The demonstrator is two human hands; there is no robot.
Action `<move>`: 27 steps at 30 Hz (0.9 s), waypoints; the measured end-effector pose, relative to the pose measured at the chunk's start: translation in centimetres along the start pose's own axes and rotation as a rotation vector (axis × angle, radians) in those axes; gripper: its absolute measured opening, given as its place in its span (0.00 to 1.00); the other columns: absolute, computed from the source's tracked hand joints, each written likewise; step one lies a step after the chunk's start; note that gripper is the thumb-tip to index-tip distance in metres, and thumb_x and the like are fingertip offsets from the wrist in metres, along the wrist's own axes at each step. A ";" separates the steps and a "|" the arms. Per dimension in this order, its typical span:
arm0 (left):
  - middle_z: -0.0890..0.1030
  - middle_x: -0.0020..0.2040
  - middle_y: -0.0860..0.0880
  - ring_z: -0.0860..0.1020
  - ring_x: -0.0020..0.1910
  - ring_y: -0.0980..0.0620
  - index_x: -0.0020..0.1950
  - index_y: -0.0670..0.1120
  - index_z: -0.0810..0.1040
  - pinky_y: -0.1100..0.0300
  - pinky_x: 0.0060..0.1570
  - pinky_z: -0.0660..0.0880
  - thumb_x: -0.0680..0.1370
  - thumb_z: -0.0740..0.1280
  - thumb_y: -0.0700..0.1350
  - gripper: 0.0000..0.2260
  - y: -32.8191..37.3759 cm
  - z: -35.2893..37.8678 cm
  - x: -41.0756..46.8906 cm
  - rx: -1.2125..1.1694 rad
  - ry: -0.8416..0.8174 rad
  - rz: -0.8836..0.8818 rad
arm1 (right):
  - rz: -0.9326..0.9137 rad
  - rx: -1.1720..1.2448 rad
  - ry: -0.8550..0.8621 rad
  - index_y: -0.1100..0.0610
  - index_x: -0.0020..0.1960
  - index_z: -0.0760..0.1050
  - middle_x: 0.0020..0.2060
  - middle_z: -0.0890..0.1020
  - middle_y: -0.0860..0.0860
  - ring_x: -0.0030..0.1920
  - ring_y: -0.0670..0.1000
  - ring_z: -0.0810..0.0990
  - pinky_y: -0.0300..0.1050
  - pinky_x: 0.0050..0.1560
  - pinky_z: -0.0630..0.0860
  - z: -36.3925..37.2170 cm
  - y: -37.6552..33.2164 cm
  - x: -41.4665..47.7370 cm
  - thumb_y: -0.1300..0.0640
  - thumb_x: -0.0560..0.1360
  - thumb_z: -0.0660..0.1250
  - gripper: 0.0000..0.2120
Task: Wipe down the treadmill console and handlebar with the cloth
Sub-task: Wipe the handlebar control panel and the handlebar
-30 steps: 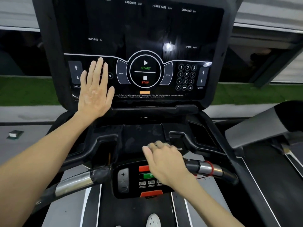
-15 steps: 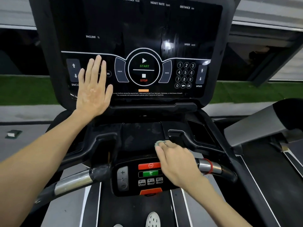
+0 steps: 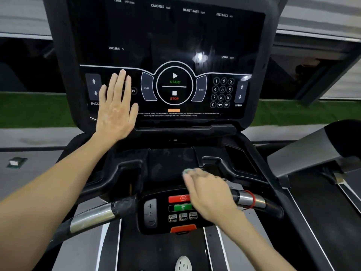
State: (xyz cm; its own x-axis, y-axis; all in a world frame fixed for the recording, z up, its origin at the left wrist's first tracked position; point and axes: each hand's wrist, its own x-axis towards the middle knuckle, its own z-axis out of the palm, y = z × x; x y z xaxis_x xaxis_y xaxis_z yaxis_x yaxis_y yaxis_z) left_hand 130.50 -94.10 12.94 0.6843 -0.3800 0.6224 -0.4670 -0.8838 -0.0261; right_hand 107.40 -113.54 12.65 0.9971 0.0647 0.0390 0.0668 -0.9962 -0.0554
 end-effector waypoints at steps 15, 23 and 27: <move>0.51 0.80 0.39 0.50 0.79 0.41 0.80 0.38 0.50 0.42 0.75 0.52 0.83 0.57 0.48 0.29 0.1 -0.1 0.0 -0.002 -0.012 -0.004 | 0.034 -0.012 -0.033 0.50 0.55 0.72 0.47 0.79 0.48 0.44 0.55 0.81 0.46 0.37 0.67 -0.2 0.0 0.3 0.49 0.76 0.38 0.24; 0.51 0.80 0.39 0.50 0.79 0.41 0.80 0.38 0.50 0.42 0.75 0.53 0.83 0.57 0.47 0.29 0.0 -0.1 -0.1 0.004 -0.013 -0.002 | -0.196 0.104 -0.020 0.56 0.55 0.76 0.50 0.80 0.57 0.48 0.61 0.78 0.56 0.50 0.72 1.2 -8.0 2.5 0.48 0.76 0.37 0.29; 0.50 0.80 0.40 0.50 0.79 0.42 0.80 0.39 0.50 0.43 0.75 0.52 0.83 0.57 0.47 0.29 -0.1 -0.1 0.0 0.004 -0.026 -0.011 | -0.170 0.102 -0.013 0.53 0.59 0.72 0.54 0.79 0.55 0.51 0.60 0.79 0.53 0.51 0.72 -0.1 -6.0 1.8 0.50 0.75 0.35 0.29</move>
State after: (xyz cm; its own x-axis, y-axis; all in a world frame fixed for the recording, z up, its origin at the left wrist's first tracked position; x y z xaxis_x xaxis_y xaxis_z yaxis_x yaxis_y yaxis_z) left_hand 130.47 -94.00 12.96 0.7040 -0.3769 0.6020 -0.4569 -0.8892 -0.0224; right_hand 108.76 -107.47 13.11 0.9716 0.2325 0.0432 0.2364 -0.9601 -0.1496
